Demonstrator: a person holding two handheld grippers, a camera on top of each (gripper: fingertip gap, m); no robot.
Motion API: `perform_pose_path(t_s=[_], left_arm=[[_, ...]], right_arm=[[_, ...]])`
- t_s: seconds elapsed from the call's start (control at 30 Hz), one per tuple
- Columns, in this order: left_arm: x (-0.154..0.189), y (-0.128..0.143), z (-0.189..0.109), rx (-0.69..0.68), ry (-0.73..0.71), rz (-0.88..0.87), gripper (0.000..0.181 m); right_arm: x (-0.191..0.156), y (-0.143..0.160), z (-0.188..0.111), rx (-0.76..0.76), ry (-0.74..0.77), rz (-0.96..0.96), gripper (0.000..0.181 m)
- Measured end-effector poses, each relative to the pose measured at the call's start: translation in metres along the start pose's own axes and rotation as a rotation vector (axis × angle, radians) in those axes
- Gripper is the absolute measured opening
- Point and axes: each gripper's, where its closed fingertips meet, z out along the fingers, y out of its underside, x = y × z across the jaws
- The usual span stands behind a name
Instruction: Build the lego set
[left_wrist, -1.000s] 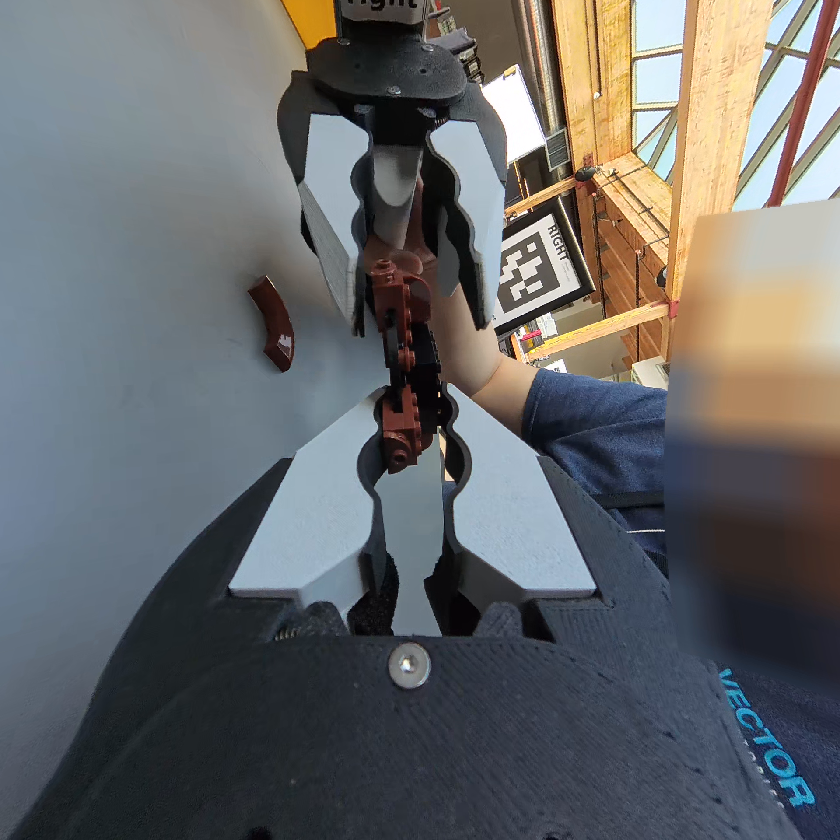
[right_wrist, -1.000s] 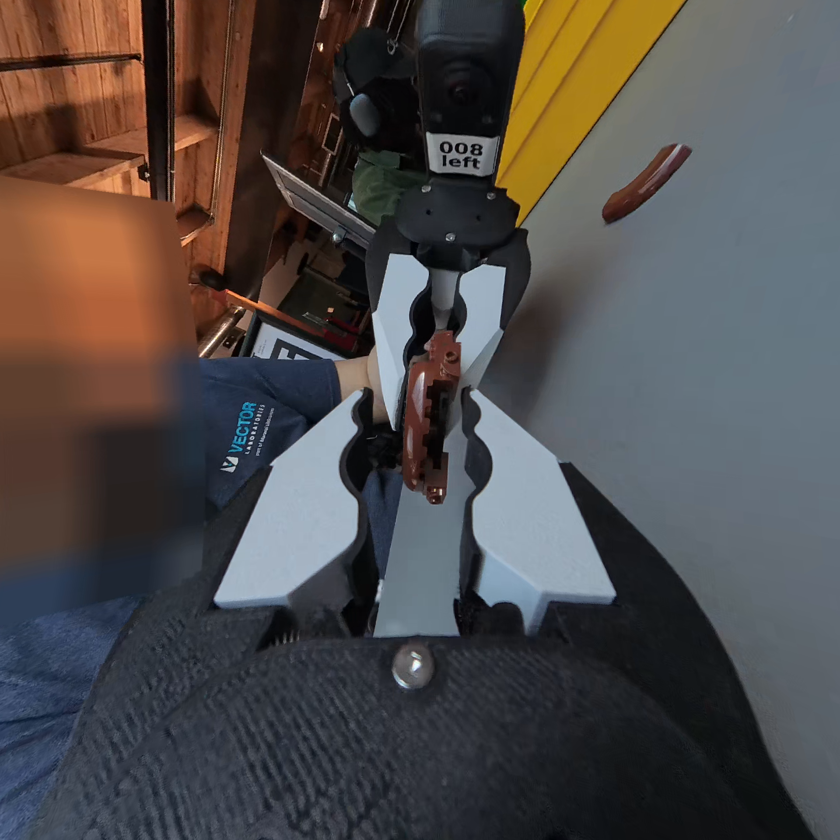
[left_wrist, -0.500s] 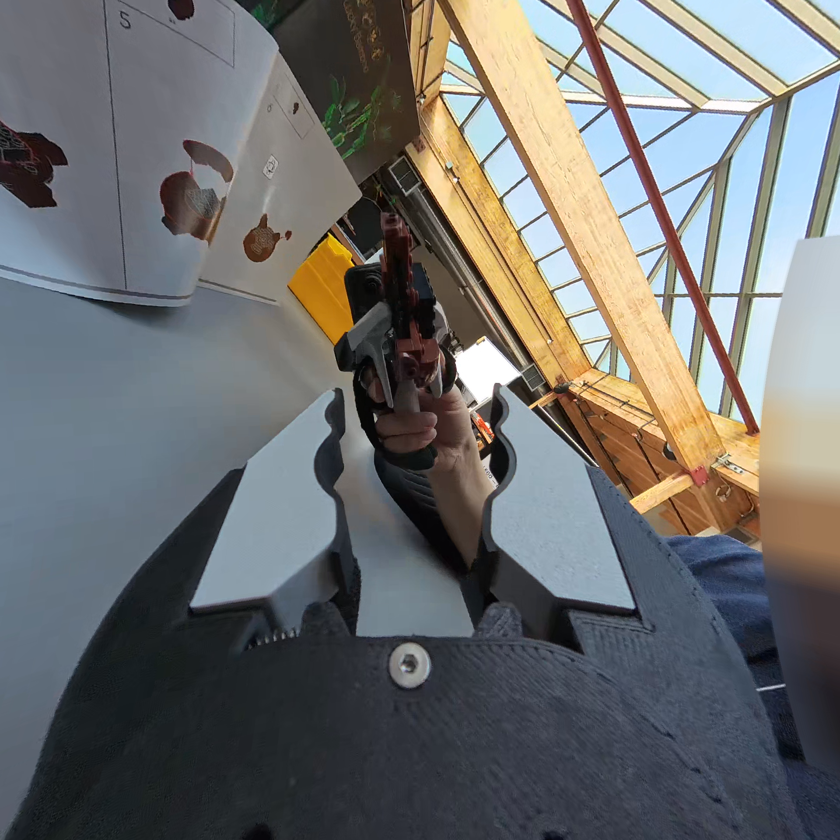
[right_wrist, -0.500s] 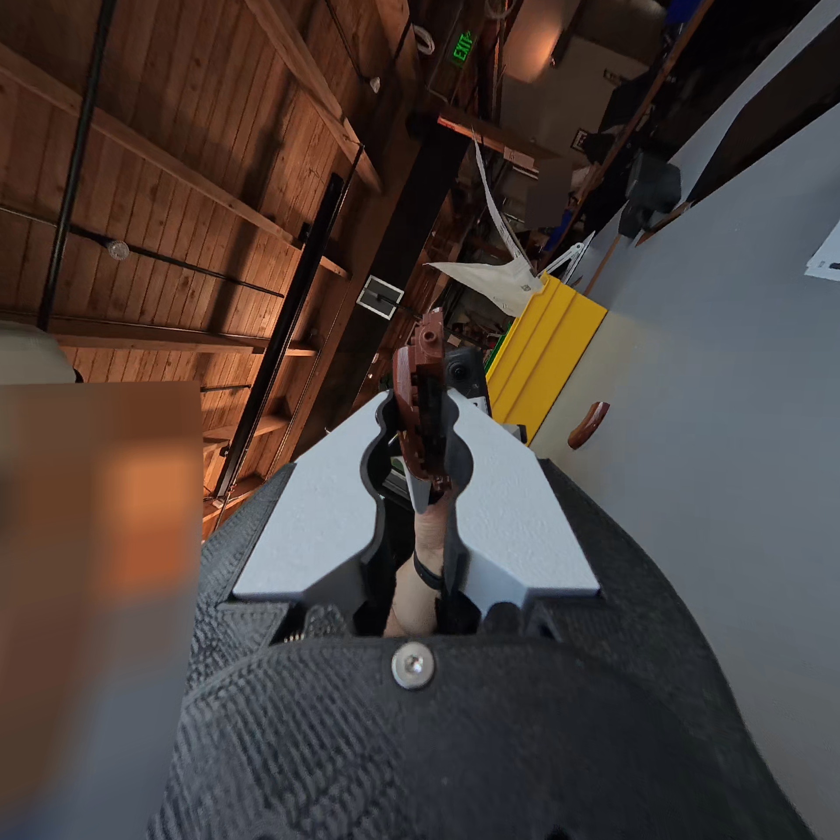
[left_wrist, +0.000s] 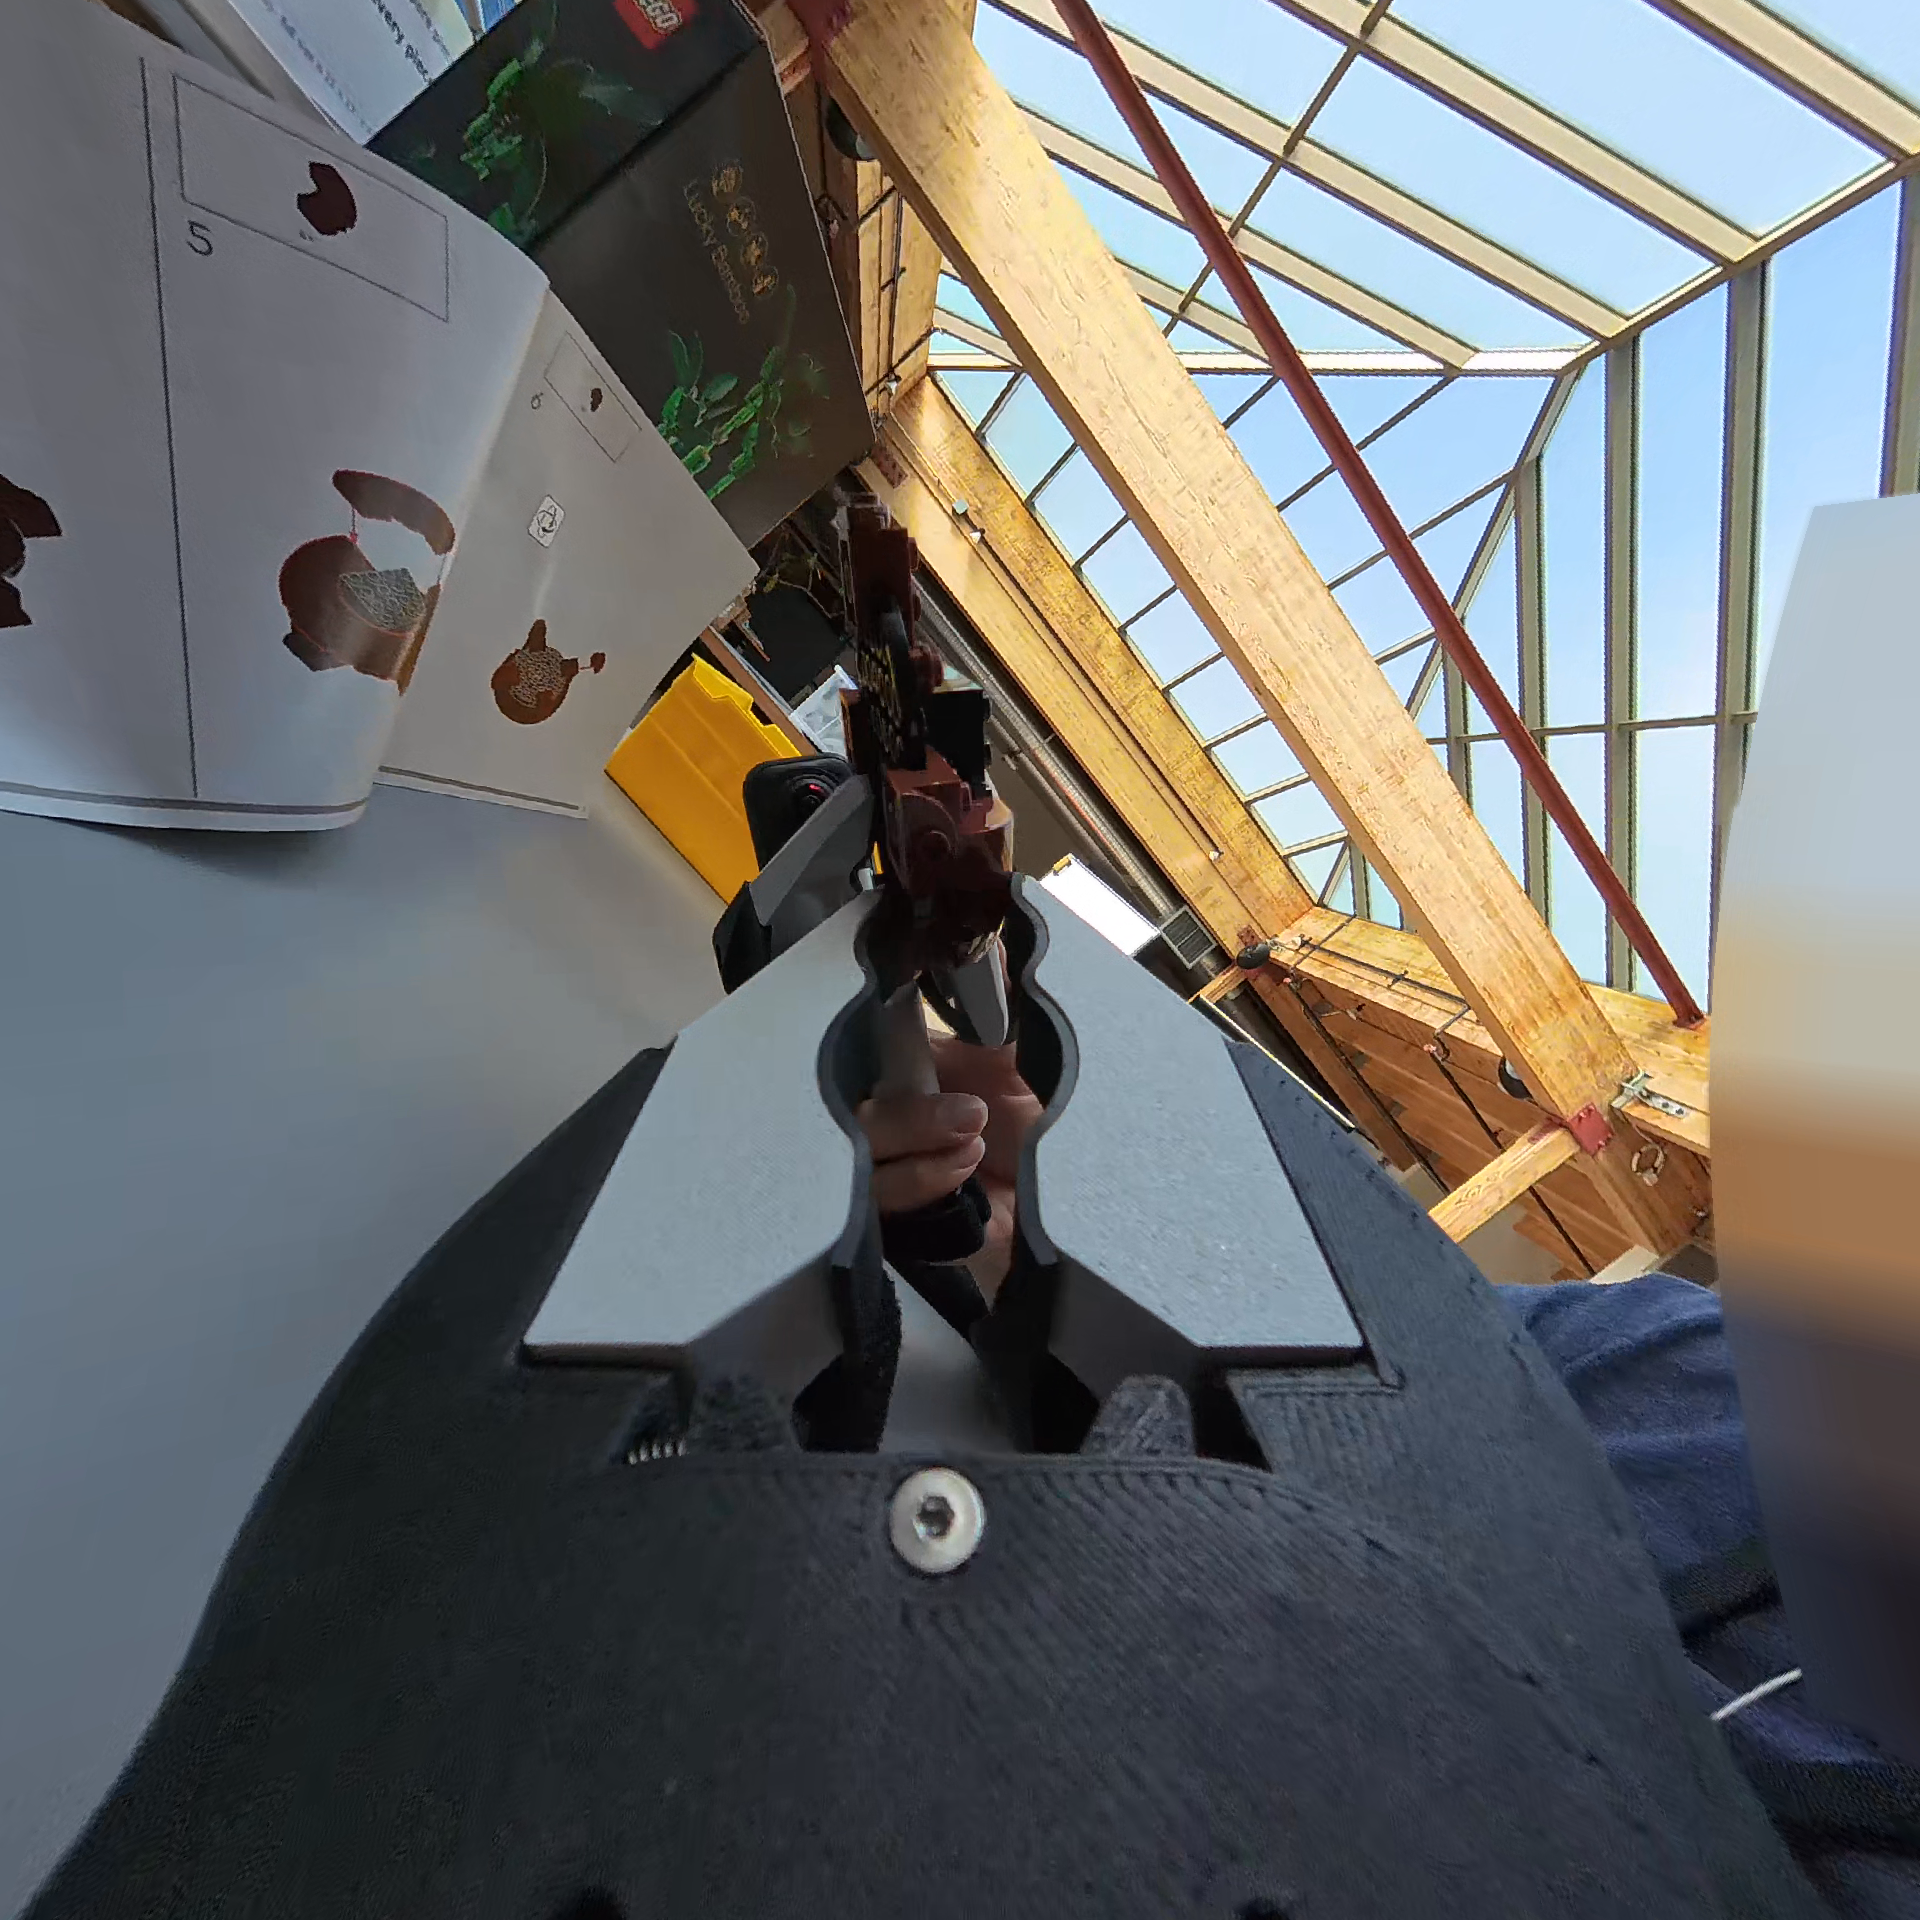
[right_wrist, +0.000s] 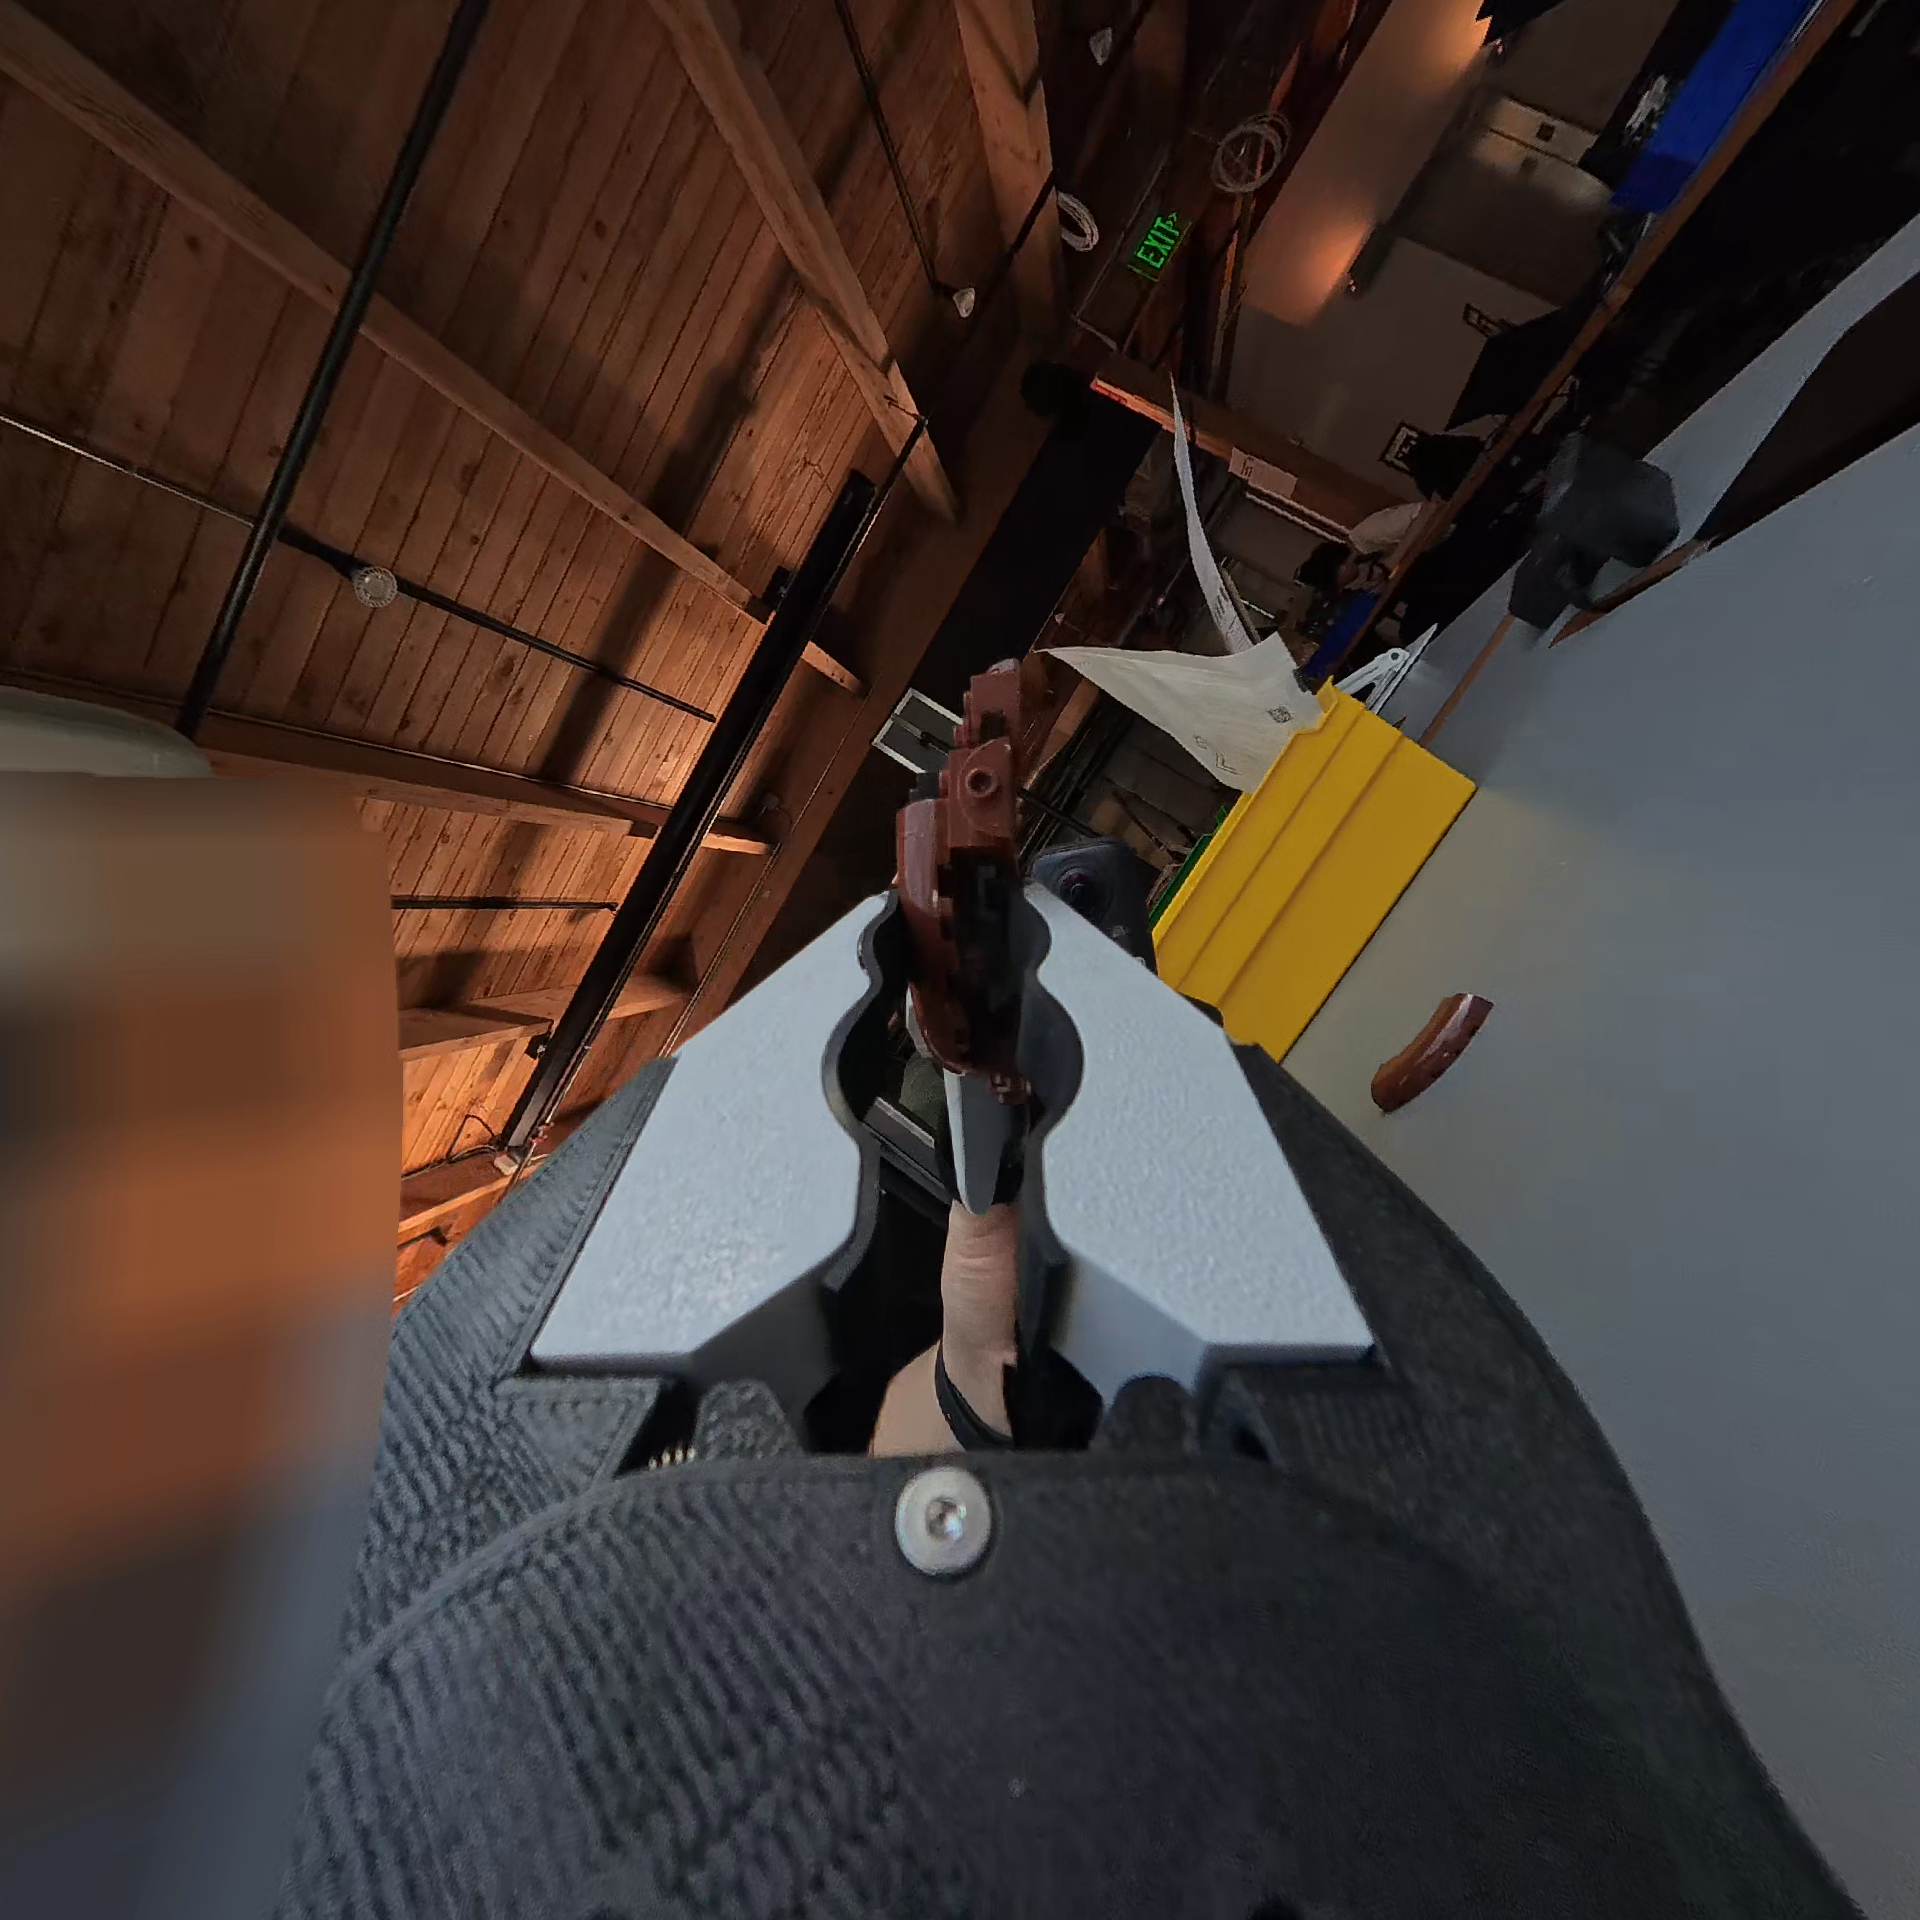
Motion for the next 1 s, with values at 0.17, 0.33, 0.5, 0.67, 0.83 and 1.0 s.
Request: perform_pose_path(t_s=[0.17,0.33,0.5,0.67,0.83,1.0], left_arm=[[0.007,0.001,-0.011,-0.071,0.017,-0.037,0.015],[0.007,0.011,-0.022,-0.232,0.023,-0.125,0.015],[0.003,0.046,-0.033,-0.516,-0.026,-0.127,0.015],[0.001,0.072,-0.040,-0.673,-0.048,-0.157,0.015],[-0.002,0.077,-0.042,-0.699,-0.052,-0.178,0.015],[-0.015,0.046,-0.035,-0.480,-0.063,-0.217,0.038]], right_arm=[[-0.008,0.009,0.001,-0.106,-0.013,-0.078,0.034],[0.003,0.008,-0.007,-0.230,0.081,-0.162,0.061],[0.017,0.040,-0.027,-0.542,0.143,-0.134,0.056],[0.024,0.072,-0.037,-0.714,0.116,-0.004,0.044],[0.019,0.088,-0.041,-0.795,0.090,0.065,0.017],[0.020,0.045,-0.023,-0.467,0.050,0.142,0.017]])
